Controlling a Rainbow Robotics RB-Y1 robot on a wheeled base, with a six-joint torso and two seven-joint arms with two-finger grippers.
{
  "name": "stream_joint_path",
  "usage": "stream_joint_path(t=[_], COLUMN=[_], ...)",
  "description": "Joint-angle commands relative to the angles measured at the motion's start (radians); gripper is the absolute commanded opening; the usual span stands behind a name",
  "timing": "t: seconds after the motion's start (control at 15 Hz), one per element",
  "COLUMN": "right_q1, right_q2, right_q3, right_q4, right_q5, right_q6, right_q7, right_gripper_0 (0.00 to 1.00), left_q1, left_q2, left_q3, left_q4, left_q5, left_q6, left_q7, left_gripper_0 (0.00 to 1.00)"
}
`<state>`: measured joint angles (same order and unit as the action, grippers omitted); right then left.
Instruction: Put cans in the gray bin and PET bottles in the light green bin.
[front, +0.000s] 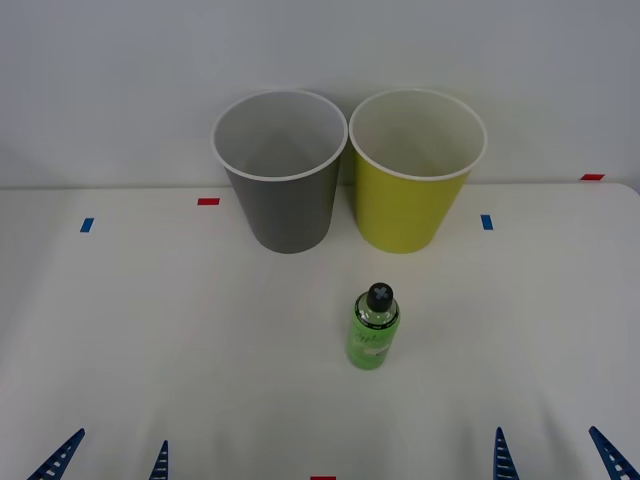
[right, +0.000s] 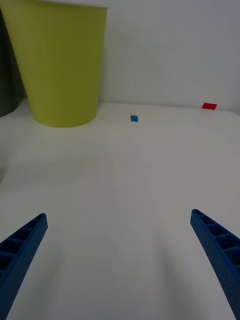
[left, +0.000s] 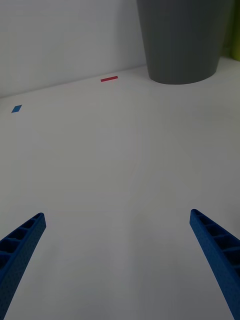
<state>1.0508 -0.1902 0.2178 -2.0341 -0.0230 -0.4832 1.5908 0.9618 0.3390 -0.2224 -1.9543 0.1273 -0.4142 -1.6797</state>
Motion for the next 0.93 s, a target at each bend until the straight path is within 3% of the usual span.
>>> stream_joint_path(t=[0.07,0.93], right_q1=[0.000,0.000], right_q2=[0.000,0.000], right_q3=[0.000,0.000], right_q4=[0.000,0.000], right_q5=[0.000,0.000], right_q6=[0.000,0.000], right_q7=[0.000,0.000], right_gripper_0=[1.00,1.00], left_q1=[0.000,0.000], left_q2=[0.000,0.000], left_q3=[0.000,0.000], left_q4=[0.000,0.000], left_q5=[0.000,0.000], left_q6=[0.000,0.000], left_q7=[0.000,0.000], left_gripper_0=[1.00,1.00])
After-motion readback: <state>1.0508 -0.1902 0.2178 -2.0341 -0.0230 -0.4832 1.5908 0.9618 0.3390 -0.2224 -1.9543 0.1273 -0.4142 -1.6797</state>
